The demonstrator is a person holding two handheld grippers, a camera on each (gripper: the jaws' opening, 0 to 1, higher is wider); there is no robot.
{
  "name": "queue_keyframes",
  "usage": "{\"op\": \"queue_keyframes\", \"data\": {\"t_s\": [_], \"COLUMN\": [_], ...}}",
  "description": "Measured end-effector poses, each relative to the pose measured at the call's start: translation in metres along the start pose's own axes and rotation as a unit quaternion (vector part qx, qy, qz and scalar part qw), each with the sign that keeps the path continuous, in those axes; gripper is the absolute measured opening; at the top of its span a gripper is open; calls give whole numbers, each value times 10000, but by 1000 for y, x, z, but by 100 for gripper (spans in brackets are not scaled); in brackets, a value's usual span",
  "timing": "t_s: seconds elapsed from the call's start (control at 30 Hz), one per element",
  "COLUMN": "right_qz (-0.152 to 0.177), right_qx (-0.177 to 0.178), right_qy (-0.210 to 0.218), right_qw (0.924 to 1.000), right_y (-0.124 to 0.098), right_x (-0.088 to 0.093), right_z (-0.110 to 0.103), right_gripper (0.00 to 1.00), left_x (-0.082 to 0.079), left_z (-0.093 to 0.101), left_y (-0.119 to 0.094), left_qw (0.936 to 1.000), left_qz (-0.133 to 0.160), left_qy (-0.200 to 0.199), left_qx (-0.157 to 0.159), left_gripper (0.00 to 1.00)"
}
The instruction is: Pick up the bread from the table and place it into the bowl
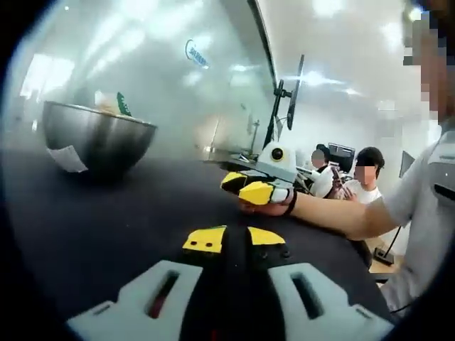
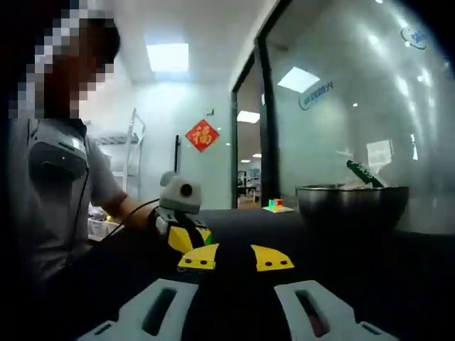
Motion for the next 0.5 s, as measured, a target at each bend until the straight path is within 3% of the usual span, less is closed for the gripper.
{"op": "queue_keyframes", "data": {"t_s": [0.17,0.27,0.5], "right_qz": [-294,-486,-731], "right_qx": [-215,-296,-37], "right_qy": [-50,-18,237], "right_qw": [9993,9984,9970], "right_y": [2,3,3], "right_x": [10,18,27], "right_z": [-13,-17,-11], "right_gripper": [0,0,0], "left_x": [-1,1,8], "left_z": [-2,-1,-2], "left_y": [-2,-1,0], "left_qw": [10000,10000,9988], "left_qz": [47,-28,-268], "left_qy": [-38,4,371], "left_qx": [17,-41,-179], "left_gripper": [4,2,0]}}
Point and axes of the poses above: the point that each gripper's makers call its tool centre point, and the gripper's own axes: y roughly forward along the fingers, z roughly to its right, x roughly out of its underside, the point moved 4 cm from there along -y, roughly backward along the fingers, and after that the axes turned 5 degrees about z, right-handed, at the moved point
